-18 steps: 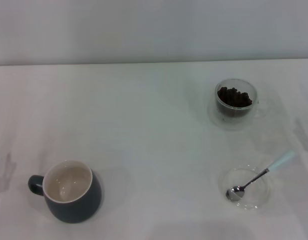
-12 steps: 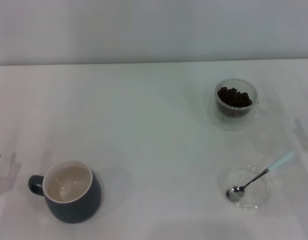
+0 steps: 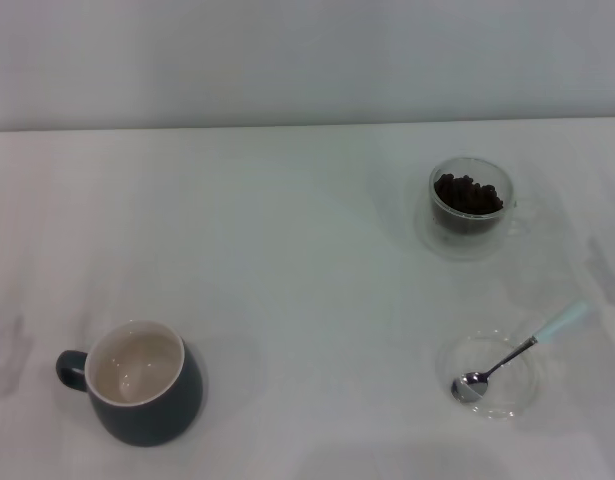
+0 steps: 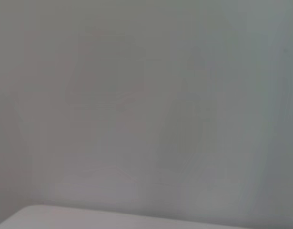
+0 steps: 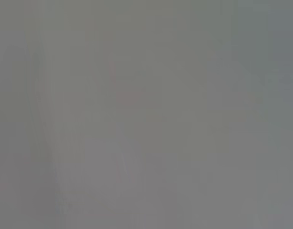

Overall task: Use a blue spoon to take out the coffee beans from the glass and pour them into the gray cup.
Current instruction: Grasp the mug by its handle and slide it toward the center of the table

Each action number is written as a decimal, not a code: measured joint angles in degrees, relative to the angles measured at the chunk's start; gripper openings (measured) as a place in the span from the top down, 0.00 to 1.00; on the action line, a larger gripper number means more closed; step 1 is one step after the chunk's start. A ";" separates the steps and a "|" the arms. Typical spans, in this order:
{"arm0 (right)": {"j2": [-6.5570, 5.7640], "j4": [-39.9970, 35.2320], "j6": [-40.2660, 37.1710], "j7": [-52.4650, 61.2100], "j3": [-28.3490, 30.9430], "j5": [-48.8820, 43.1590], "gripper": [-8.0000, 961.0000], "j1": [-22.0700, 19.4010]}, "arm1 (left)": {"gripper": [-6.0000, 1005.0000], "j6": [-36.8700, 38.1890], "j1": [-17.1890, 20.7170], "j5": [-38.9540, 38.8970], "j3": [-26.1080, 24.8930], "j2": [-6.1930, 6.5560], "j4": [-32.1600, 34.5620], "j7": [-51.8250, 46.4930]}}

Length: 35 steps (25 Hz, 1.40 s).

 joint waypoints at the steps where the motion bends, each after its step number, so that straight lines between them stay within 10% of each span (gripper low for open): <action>1: 0.00 0.02 0.00 0.00 0.02 0.00 0.13 0.00 | 0.13 0.50 0.67 0.07 0.02 0.01 0.00 -0.01; 15: 0.05 -0.65 0.63 -0.12 -0.04 0.00 0.13 1.55 | 0.13 12.90 11.68 17.16 0.07 0.43 -7.78 0.08; 35: 0.18 0.02 0.79 0.09 0.05 0.00 0.14 1.77 | 0.14 3.78 3.57 26.03 0.07 0.37 -9.71 3.48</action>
